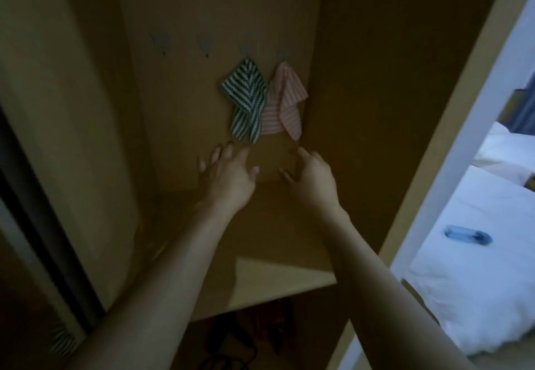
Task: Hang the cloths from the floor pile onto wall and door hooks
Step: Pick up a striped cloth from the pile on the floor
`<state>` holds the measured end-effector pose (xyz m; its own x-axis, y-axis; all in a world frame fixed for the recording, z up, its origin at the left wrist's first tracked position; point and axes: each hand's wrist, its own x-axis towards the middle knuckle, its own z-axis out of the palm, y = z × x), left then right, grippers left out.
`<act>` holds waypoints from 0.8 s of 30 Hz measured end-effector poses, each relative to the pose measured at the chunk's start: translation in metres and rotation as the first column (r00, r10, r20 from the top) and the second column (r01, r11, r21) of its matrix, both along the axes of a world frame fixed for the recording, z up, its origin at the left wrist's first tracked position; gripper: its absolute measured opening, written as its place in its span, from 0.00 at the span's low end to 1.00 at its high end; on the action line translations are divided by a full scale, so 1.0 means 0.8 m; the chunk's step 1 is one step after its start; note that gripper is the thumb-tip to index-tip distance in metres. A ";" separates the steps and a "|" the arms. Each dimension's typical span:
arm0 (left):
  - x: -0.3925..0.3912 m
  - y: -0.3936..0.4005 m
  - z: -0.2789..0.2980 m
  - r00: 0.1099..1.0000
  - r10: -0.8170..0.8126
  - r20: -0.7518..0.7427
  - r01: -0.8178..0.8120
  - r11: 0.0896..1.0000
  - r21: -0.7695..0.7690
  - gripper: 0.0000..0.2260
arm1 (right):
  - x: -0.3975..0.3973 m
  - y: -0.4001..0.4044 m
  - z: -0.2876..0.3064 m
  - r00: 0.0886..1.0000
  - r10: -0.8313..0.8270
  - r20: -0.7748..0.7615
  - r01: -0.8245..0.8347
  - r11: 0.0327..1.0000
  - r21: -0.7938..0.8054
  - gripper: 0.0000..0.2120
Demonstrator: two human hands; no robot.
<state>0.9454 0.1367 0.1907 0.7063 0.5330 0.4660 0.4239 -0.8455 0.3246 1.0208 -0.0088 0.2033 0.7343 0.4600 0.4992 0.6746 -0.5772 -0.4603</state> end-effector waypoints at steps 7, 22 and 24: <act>-0.027 -0.079 -0.037 0.994 -0.108 -0.024 0.108 0.994 -0.017 0.25 | -0.043 -0.076 -0.035 0.999 -0.050 -0.011 0.050 0.998 -0.031 0.27; -0.100 -0.377 -0.098 0.913 -0.390 -0.115 0.366 0.912 -0.184 0.25 | -0.151 -0.369 -0.111 0.914 -0.376 -0.152 0.368 0.926 -0.080 0.27; -0.120 -0.428 -0.108 0.887 -0.442 -0.132 0.412 0.888 -0.204 0.25 | -0.177 -0.421 -0.119 0.894 -0.414 -0.170 0.403 0.910 -0.095 0.27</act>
<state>0.8497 -0.2055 0.1045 0.9428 0.2203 0.2504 0.0950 -0.8971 0.4316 0.8789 -0.3457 0.1078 0.9391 0.1228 0.3210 0.2810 -0.8121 -0.5114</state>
